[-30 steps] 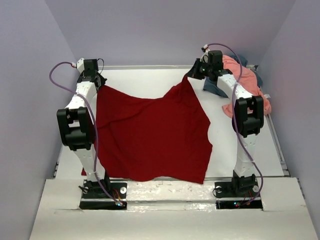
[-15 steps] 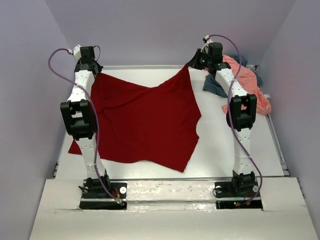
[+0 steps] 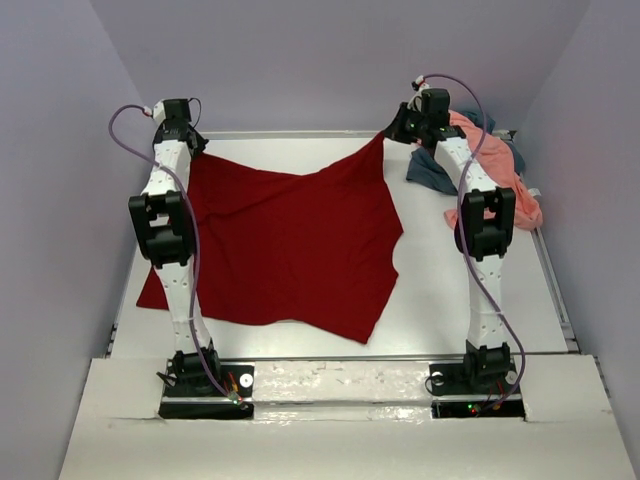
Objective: Fold and stack the t-shirts
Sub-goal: Flatten out the tshirt
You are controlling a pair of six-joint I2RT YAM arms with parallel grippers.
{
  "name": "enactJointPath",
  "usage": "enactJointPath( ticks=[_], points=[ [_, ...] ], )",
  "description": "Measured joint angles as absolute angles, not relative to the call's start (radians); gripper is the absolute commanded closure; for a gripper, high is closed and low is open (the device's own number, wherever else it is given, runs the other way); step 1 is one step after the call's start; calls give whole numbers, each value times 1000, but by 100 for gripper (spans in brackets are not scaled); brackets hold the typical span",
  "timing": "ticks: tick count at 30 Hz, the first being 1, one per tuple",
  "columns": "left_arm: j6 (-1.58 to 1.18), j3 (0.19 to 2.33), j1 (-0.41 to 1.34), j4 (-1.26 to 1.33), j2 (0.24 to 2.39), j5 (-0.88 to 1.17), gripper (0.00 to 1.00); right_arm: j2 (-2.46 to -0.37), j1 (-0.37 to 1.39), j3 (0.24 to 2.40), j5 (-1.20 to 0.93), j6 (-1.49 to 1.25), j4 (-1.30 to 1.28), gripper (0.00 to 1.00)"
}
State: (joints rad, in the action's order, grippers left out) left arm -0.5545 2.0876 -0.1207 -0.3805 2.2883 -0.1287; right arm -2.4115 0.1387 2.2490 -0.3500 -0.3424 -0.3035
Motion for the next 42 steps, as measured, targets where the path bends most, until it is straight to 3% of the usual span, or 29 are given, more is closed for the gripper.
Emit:
enactJointPath(
  ticks=[17, 42],
  points=[
    [-538, 2146, -173, -368, 2342, -93, 100, -2548, 139, 2331, -374, -360, -311, 100],
    [-547, 2221, -199, -342, 2410, -33, 100, -2435, 150, 2248, -445, -366, -331, 100]
  ],
)
